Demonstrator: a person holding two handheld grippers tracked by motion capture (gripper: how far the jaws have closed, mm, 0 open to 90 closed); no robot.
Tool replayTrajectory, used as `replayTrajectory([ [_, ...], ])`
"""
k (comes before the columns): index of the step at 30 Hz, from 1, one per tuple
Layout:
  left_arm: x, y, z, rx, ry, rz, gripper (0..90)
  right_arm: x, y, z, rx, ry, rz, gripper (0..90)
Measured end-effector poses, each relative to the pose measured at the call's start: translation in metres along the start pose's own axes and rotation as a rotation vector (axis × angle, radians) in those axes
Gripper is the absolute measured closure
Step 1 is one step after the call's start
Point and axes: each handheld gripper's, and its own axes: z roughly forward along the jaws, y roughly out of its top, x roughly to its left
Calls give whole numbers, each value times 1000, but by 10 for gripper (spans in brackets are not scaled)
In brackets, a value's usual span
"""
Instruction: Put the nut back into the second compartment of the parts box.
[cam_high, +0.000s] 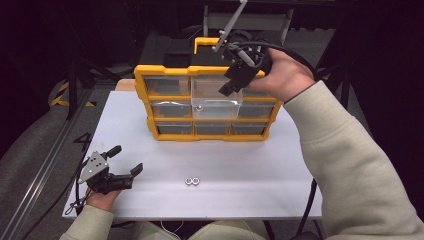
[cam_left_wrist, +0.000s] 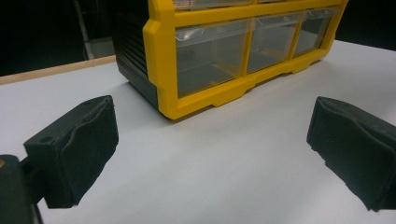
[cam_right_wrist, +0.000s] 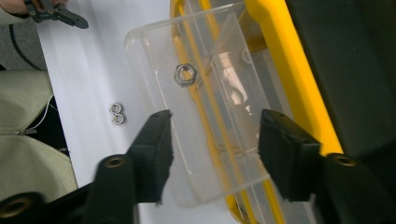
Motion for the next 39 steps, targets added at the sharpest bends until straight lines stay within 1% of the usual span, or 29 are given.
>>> replayTrajectory([
  [1, 0, 0, 0, 1, 0, 1, 28, 0, 0, 0, 0, 0, 0, 399],
  [2, 0, 0, 1, 4, -1, 0, 28, 4, -4, -2, -18, -2, -5, 369],
  [4, 0, 0, 2, 3, -3, -2, 28, 16, -14, -4, -49, 11, -27, 305],
  [5, 0, 0, 2, 3, -1, 0, 28, 20, -17, -4, -52, 20, -30, 290],
  [6, 0, 0, 3, 3, -1, 1, 28, 25, -20, -3, -63, 29, -46, 273],
  [7, 0, 1, 3, 4, -5, 0, 28, 30, -22, -2, -66, 34, -48, 251],
  [9, 0, 1, 3, 3, -6, 1, 28, 44, -30, 5, -73, 51, -77, 220],
  [10, 0, 1, 4, 3, -8, 2, 28, 44, -30, 5, -73, 51, -77, 220],
  [12, 0, 1, 3, 3, -5, 1, 28, 53, -34, 11, -75, 62, -77, 194],
  [13, 0, 1, 3, 2, -5, 1, 28, 55, -36, 14, -83, 58, -89, 180],
  [14, 0, 1, 3, 2, -4, 4, 28, 58, -38, 16, -80, 62, -83, 177],
  [15, 0, 1, 3, 0, -3, 2, 28, 59, -39, 19, -81, 62, -89, 173],
  [17, 0, 1, 2, -1, -1, 2, 28, 64, -43, 26, -75, 67, -82, 164],
  [18, 0, 1, 2, -1, 0, 3, 28, 65, -45, 31, -82, 65, -83, 161],
  [19, 0, 1, 2, -2, -1, 2, 28, 69, -48, 34, -94, 44, -93, 157],
  [21, 0, 1, 1, 2, -3, -2, 28, 72, -50, 39, -113, 54, -92, 154],
  [22, 0, 1, 1, 1, -3, 5, 28, 74, -50, 41, -105, 55, -84, 151],
  [23, 0, 1, 1, -3, 1, 3, 28, 77, -52, 45, -103, 54, -103, 151],
  [24, 0, 1, 0, -1, 2, 2, 28, 78, -53, 49, -101, 61, -108, 151],
  [27, 0, 0, -1, 2, 3, 2, 28, 84, -57, 64, -85, 87, -97, 151],
  [28, 0, 0, -1, 2, 2, 3, 28, 84, -57, 69, -88, 90, -105, 151],
  [29, 0, 0, -1, 5, 2, 5, 28, 85, -59, 74, -78, 106, -100, 151],
  [30, 0, 0, -1, 5, 2, 5, 28, 85, -59, 74, -78, 106, -100, 151],
  [32, 0, 0, -2, 2, 4, 5, 28, 85, -62, 91, -66, 125, -102, 150],
  [33, 0, 0, -2, 0, 9, 1, 28, 86, -63, 95, -53, 126, -84, 150],
  [34, -1, 0, -2, 0, 9, -5, 28, 87, -64, 100, -51, 130, -85, 150],
  [37, 0, -1, -3, 3, 8, 0, 28, 88, -66, 114, -38, 128, -82, 150],
  [38, 0, -1, -3, 3, 8, 0, 28, 88, -66, 114, -38, 128, -82, 150],
  [39, 0, -1, -3, 0, 12, -1, 28, 89, -67, 119, -37, 129, -81, 150],
])
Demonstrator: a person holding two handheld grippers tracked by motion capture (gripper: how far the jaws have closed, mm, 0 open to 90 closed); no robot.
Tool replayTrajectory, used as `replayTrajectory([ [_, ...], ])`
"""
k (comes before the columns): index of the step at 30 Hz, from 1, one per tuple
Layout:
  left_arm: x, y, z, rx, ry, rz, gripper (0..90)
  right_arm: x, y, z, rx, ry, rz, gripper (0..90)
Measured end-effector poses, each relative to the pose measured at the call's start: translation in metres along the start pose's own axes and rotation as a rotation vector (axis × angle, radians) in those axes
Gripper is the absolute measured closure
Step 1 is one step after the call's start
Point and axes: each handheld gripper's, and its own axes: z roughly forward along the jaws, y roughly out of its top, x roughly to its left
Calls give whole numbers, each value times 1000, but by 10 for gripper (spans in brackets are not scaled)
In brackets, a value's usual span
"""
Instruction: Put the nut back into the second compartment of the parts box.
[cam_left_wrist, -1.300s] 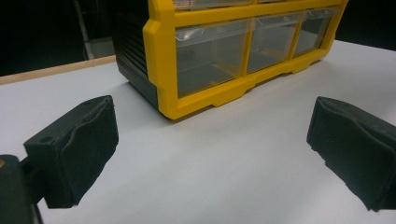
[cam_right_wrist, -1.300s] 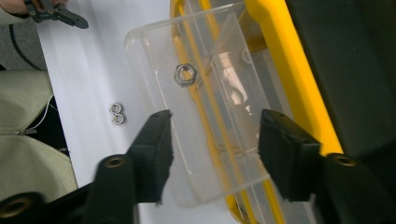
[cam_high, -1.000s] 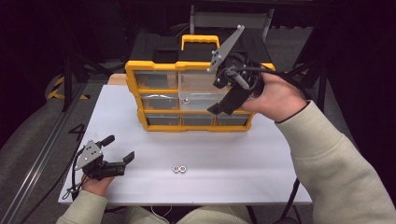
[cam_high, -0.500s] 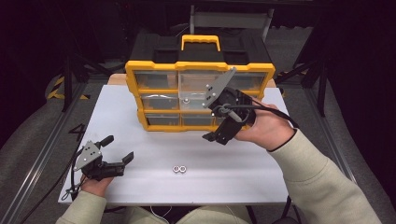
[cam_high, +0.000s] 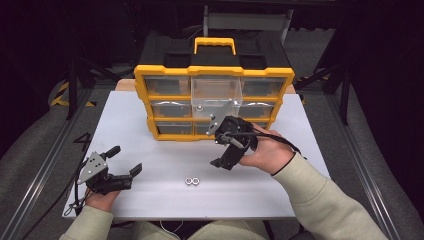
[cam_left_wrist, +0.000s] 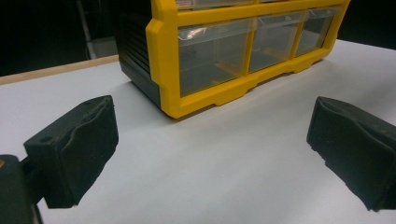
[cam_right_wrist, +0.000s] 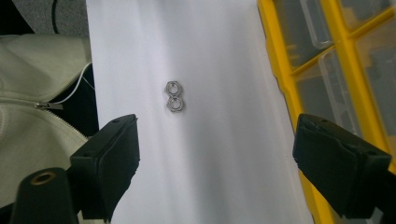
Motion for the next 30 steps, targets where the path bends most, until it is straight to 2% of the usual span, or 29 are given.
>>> replayTrajectory([
  [3, 0, 0, -1, 3, 1, -4, 28, 1, -3, 20, 23, 5, 2, 151],
  [16, 0, 0, -2, 1, 4, -1, 28, 3, -9, 81, 76, 42, 9, 152],
  [21, 0, 0, -2, 1, 3, 0, 28, 4, -11, 94, 88, 46, 15, 154],
  [30, 0, 0, -2, 1, 3, 2, 28, 7, -14, 130, 118, 63, 17, 173],
])
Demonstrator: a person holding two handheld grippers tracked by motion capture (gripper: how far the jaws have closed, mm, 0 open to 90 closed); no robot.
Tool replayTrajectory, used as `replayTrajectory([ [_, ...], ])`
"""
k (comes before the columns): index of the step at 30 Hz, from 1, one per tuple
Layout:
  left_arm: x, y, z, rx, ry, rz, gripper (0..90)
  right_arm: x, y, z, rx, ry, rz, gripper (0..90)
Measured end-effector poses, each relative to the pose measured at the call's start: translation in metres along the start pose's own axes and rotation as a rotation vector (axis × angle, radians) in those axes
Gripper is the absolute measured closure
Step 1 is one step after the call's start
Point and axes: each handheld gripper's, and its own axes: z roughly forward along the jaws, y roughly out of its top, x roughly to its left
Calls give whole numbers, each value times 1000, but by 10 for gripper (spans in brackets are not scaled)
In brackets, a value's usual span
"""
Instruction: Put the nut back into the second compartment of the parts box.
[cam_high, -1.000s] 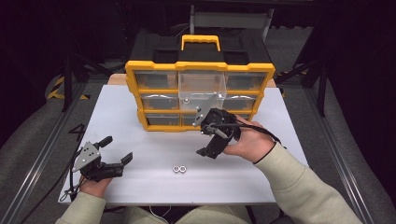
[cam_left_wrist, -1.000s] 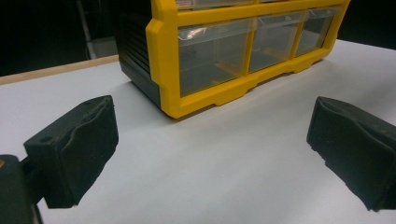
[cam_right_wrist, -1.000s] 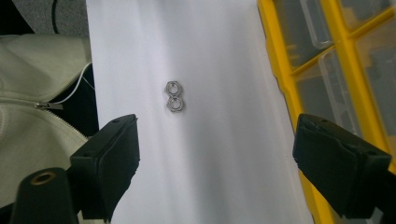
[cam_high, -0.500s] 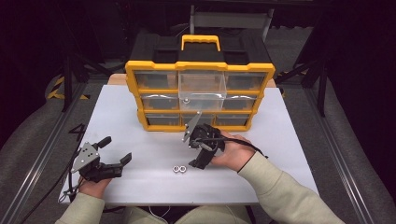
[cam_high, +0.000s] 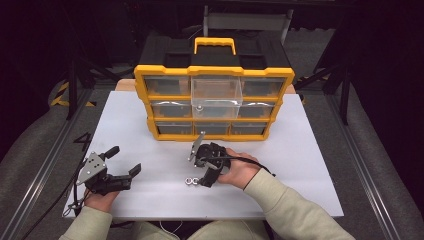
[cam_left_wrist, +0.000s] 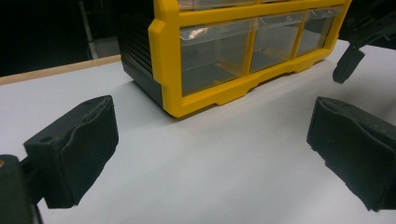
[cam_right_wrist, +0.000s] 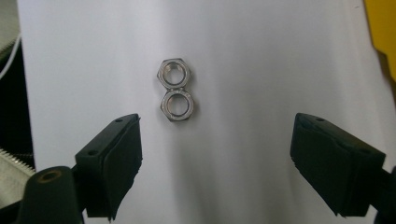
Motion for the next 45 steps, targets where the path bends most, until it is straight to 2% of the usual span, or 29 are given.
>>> replayTrajectory([
  [1, 0, 0, 0, 0, 0, 0, 28, -1, 0, 3, 8, -7, -16, 175],
  [6, 0, 0, 0, 0, 0, -2, 28, 0, 2, 17, 22, 16, -21, 225],
  [12, 0, 0, 0, -1, -1, -1, 28, 2, 6, 32, 44, 38, -70, 292],
  [14, 0, 0, 0, 0, -3, -1, 28, 5, 7, 35, 72, 45, -41, 329],
  [15, 0, 0, 0, 0, -3, -1, 28, 7, 8, 36, 76, 49, -41, 357],
  [17, 0, 0, 0, 0, -3, 0, 28, 8, 10, 38, 77, 53, -64, 390],
  [18, 0, 0, 0, 0, -3, 0, 28, 8, 10, 38, 65, 59, -52, 419],
  [20, 0, 0, 0, 0, -3, -1, 28, 8, 11, 37, 73, 55, -70, 479],
  [22, 0, 0, 0, 0, -3, -1, 28, 8, 13, 37, 74, 56, -67, 517],
  [26, 0, 0, 0, -1, -3, -2, 28, 10, 15, 36, 81, 66, -62, 669],
  [31, 0, 0, 0, -1, -1, -5, 28, 12, 17, 35, 103, 60, -74, 673],
  [37, 1, 0, 0, 2, 1, -5, 28, 12, 17, 20, 108, 57, -79, 673],
  [39, 1, 0, 0, 0, 0, -4, 28, 13, 19, 5, 108, 50, -90, 673],
  [40, 1, 0, 0, 1, 0, -4, 28, 13, 19, 5, 108, 50, -90, 673],
  [43, 0, 0, 0, 0, 1, -3, 28, 15, 21, -11, 98, 42, -92, 673],
  [45, 0, 0, 1, 0, -1, -2, 28, 16, 23, -27, 92, 42, -98, 673],
])
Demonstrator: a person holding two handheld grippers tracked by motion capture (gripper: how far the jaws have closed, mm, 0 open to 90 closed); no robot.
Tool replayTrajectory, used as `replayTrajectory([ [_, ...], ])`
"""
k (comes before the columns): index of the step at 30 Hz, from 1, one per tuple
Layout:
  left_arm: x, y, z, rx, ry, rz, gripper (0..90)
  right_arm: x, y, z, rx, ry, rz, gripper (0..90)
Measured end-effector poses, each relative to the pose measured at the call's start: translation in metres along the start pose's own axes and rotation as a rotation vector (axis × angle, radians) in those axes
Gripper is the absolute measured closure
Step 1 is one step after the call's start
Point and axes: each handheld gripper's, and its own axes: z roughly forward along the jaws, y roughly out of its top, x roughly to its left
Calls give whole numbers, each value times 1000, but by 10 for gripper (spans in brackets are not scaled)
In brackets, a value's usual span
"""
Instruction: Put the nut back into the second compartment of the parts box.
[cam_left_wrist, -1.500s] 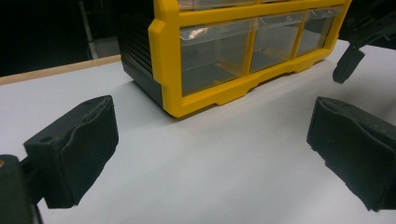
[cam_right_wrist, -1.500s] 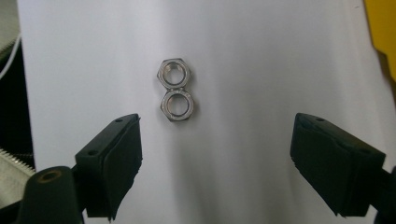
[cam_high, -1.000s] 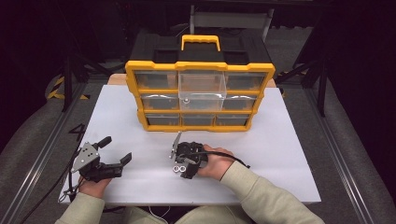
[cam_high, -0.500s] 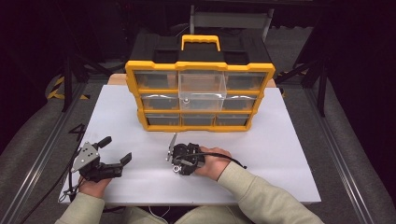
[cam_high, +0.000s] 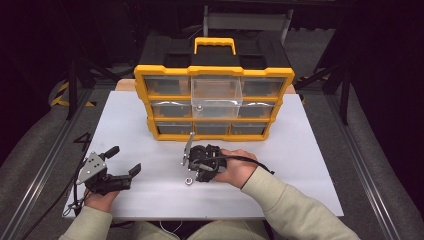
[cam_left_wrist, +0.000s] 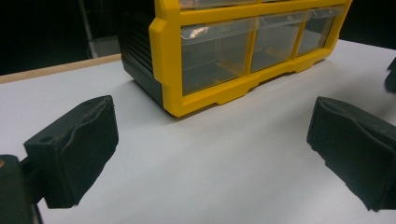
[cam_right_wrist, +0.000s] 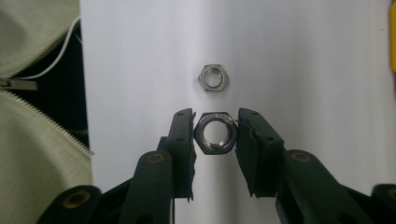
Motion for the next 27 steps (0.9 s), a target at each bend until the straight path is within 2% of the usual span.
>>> replayTrajectory([
  [2, 0, 0, 0, -1, 0, -3, 28, 1, 0, -6, -4, -2, -1, 673],
  [8, 0, 0, 0, -1, 1, -1, 28, 4, 3, -45, -17, -12, -22, 673],
  [10, 0, 0, 0, 0, 2, 0, 28, 4, 3, -50, -16, -12, -20, 673],
  [16, 0, 0, 0, 2, 2, -5, 29, 3, 9, -85, -23, -38, -36, 673],
  [17, 0, 0, 0, 2, 2, -5, 29, 3, 9, -85, -23, -38, -36, 673],
  [19, 0, 0, 0, 4, 3, -5, 29, 3, 11, -99, -23, -41, -37, 673],
  [20, 0, 0, 0, 4, 3, -5, 29, 3, 11, -99, -23, -41, -37, 673],
  [27, 0, 1, 0, 8, 0, -3, 29, 0, 18, -127, -42, -39, -42, 673],
])
